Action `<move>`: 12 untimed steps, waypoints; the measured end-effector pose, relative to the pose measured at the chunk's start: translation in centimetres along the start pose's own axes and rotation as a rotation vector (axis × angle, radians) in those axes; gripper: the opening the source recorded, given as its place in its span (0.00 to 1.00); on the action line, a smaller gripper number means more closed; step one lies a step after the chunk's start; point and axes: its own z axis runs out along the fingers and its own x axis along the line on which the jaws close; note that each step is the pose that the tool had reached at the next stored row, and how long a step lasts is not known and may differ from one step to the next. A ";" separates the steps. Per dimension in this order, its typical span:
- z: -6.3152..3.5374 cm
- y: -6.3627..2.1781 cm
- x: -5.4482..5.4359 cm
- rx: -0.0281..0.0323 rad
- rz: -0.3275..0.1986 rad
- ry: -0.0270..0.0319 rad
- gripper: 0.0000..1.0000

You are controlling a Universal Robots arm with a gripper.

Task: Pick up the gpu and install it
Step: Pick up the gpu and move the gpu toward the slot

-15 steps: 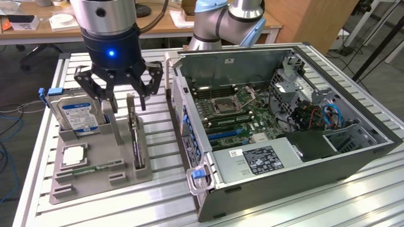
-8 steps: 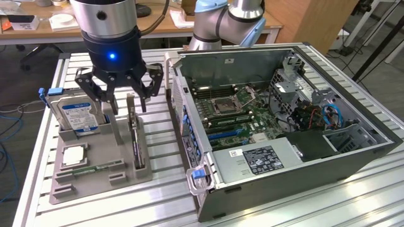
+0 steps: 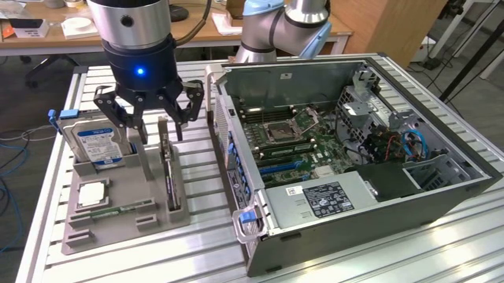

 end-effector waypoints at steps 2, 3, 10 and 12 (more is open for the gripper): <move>0.00 0.00 0.0 0.0000 0.000 0.0000 0.59; 0.00 0.00 0.0 0.0000 0.000 -0.0001 0.59; 0.40 -0.02 0.0 0.0000 0.000 -0.0001 0.59; 0.60 -0.03 0.0 -0.0001 0.000 0.0000 0.59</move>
